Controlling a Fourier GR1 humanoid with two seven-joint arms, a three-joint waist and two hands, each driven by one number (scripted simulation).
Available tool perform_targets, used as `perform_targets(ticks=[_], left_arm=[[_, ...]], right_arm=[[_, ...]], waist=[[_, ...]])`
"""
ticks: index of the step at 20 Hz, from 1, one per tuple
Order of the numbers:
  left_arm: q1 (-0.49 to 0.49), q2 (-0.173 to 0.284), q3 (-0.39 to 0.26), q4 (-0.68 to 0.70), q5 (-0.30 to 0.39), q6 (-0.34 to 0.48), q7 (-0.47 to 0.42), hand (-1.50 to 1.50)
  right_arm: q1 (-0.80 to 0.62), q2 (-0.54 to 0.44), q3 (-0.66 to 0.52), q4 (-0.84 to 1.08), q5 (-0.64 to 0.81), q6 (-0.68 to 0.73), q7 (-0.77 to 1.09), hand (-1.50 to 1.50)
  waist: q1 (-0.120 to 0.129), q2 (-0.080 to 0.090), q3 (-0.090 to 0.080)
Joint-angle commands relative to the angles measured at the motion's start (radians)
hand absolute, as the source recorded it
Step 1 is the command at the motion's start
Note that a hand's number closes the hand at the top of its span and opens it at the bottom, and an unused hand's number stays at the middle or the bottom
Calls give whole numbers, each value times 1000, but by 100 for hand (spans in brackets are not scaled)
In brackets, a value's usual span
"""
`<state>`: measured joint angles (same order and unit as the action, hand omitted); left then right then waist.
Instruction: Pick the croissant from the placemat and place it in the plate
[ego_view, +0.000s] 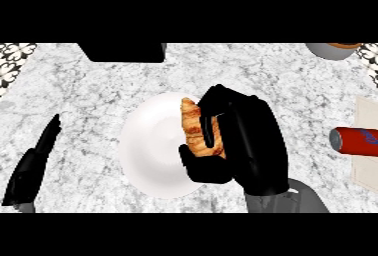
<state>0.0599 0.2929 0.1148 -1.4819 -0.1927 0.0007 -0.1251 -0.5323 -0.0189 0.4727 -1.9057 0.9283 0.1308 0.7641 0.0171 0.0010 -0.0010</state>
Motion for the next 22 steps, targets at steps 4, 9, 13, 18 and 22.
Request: perform_targets(ticks=[4,9,13,18,22], left_arm=[[-44,12,30,43,1,-9,-11,0],[49,-26,-7,-25,-14,-8,-44,0],[-49,-42,-26,10,-37,6,14,0],[-10,-13,12,40,-25,-16,-47,0],[4,-62,-28,-39,-48,11,22,0]], right_arm=[[-180,18,91,319,-128,-129,90,150],[-265,19,152,604,-218,-328,28,150],[-276,19,189,685,-397,-410,-26,150],[-344,19,251,847,-494,-599,62,-150],[-342,19,346,886,-561,-753,7,-150]], waist=[[0,2,0],[19,4,1],[17,7,1],[20,5,1],[19,3,1]])
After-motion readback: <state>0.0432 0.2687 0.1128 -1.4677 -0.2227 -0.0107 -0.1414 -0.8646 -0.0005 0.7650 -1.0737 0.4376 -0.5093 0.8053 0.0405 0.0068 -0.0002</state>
